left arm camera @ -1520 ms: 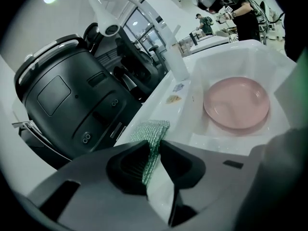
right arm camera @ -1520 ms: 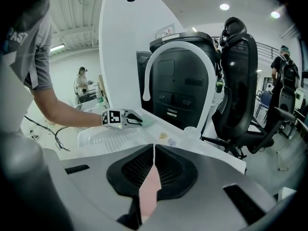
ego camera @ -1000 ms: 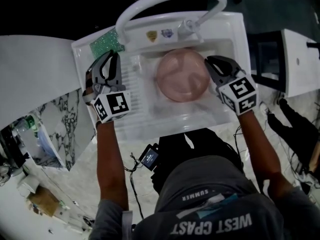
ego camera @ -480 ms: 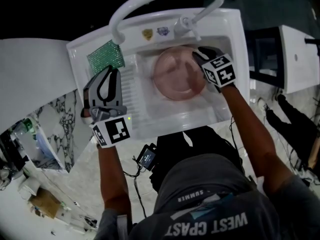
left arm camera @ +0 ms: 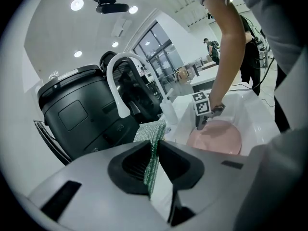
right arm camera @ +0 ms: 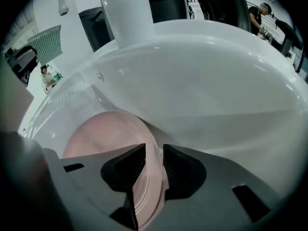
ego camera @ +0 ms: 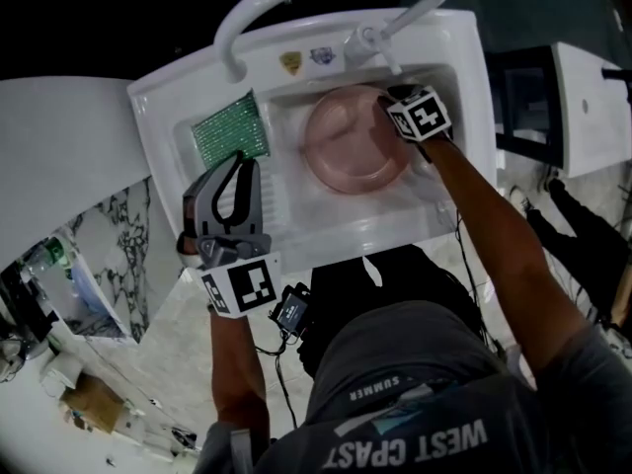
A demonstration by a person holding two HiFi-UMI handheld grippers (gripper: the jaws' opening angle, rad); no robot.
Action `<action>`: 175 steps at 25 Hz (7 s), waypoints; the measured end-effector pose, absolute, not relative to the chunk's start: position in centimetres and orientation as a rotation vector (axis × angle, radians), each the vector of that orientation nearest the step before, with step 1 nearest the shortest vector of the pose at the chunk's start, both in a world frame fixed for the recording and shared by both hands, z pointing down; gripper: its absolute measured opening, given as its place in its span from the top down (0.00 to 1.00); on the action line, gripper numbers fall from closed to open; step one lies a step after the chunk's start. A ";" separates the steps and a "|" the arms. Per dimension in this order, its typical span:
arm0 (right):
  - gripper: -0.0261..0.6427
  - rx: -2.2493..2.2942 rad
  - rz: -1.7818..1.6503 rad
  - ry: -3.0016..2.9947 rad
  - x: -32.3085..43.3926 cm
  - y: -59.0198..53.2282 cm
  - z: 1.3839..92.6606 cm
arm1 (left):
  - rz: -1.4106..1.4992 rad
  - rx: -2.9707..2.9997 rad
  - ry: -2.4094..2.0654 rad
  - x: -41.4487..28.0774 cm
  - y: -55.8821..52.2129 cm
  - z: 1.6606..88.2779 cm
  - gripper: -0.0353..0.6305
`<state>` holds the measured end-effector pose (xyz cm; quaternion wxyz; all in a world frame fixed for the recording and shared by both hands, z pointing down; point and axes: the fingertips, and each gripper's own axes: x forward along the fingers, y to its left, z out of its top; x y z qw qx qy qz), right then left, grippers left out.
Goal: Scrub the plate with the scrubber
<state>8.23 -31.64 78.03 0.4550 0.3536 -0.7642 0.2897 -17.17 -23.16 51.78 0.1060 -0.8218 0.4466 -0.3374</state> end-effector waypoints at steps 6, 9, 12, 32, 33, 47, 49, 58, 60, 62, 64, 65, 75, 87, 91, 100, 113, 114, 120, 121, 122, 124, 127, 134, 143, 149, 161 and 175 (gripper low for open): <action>0.84 0.830 0.765 -1.829 8.8 -30.7 79.6 | -0.973 -2.457 1.291 -16.1 -21.7 51.5 0.86; 0.87 0.853 0.865 -1.818 9.1 -30.3 79.3 | -0.964 -2.465 1.281 -15.7 -21.5 51.2 0.86; 0.89 0.867 1.033 -1.818 9.0 -29.3 78.6 | -0.964 -2.465 1.272 -15.3 -21.1 51.0 0.86; 0.90 0.984 1.248 -2.074 7.9 -23.2 61.9 | -1.118 -2.490 0.981 -4.5 -17.6 52.3 0.86; 0.90 0.970 1.253 -2.098 7.6 -22.8 60.8 | -1.148 -2.482 0.947 -3.7 -17.4 52.8 0.86; 0.89 1.014 1.228 -2.279 11.3 -21.4 51.9 | -1.296 -2.465 0.557 6.4 -8.1 54.2 0.86; 0.89 1.010 1.209 -2.281 12.1 -21.2 51.5 | -1.331 -2.442 0.606 5.6 -7.5 54.3 0.86; 0.89 0.902 1.223 -2.290 10.8 -18.2 51.4 | -1.413 -2.338 0.857 0.3 -12.0 51.9 0.86; 0.89 0.873 1.226 -2.300 9.7 -17.5 51.3 | -1.378 -2.345 0.843 1.4 -12.8 51.4 0.86; 0.89 0.860 1.216 -2.307 9.0 -17.0 51.2 | -1.351 -2.367 0.801 2.8 -12.8 51.4 0.86; 0.88 0.876 1.207 -2.312 9.0 -17.1 51.0 | -1.331 -2.396 0.740 4.1 -12.1 51.6 0.87; 0.88 0.890 1.200 -2.313 9.2 -17.3 50.8 | -1.321 -2.414 0.706 4.7 -11.4 51.8 0.87; 0.88 1.011 1.150 -2.317 12.2 -18.8 49.3 | -1.372 -2.460 0.583 4.8 -5.0 54.4 0.87; 0.87 0.860 1.142 -2.346 7.8 -14.9 49.1 | -1.351 -2.385 0.871 0.5 -11.4 50.6 0.87; 0.87 0.882 1.107 -2.331 9.0 -15.0 49.4 | -1.307 -2.451 0.649 4.7 -8.3 52.1 0.88; 0.89 1.045 1.230 -2.300 13.6 -16.7 49.8 | -1.166 -2.451 0.616 6.5 -5.2 49.4 0.88; 0.89 1.151 1.290 -2.195 16.7 -17.9 52.6 | -1.207 -2.315 0.981 -6.0 -17.0 47.3 0.89; 0.89 1.155 1.297 -2.189 16.8 -17.8 52.8 | -1.238 -2.310 0.975 -6.9 -18.2 48.3 0.89; 0.89 1.164 1.318 -2.162 16.9 -17.8 53.6 | -1.378 -2.317 0.924 -10.3 -24.4 54.5 0.89; 0.89 1.167 1.323 -2.158 16.9 -17.8 53.7 | -1.395 -2.321 0.916 -10.7 -25.4 55.4 0.89; 0.89 1.169 1.330 -2.153 16.8 -17.8 53.8 | -1.412 -2.326 0.909 -11.1 -26.2 56.3 0.89; 0.89 1.173 1.343 -2.146 16.6 -17.8 54.0 | -1.444 -2.332 0.899 -11.7 -27.6 58.1 0.89; 0.89 1.178 1.359 -2.136 16.2 -17.8 54.3 | -1.478 -2.332 0.887 -12.4 -29.2 60.2 0.89; 0.89 1.172 1.373 -2.113 15.2 -17.7 54.9 | -1.526 -2.295 0.851 -13.6 -31.6 63.4 0.89; 0.89 1.158 1.378 -2.091 14.3 -17.0 55.9 | -1.536 -2.270 0.828 -14.5 -32.9 64.4 0.87; 0.89 1.131 1.378 -2.077 13.7 -16.5 56.0 | -1.537 -2.314 0.814 -14.8 -33.1 64.4 0.83; 0.89 0.924 1.338 -2.108 7.4 -18.7 56.8 | -1.260 -2.442 1.159 -19.9 -28.1 55.9 0.86; 0.89 0.741 1.543 -1.971 -5.0 -20.1 64.5 | -0.782 -2.378 2.001 -33.7 -12.2 46.4 0.94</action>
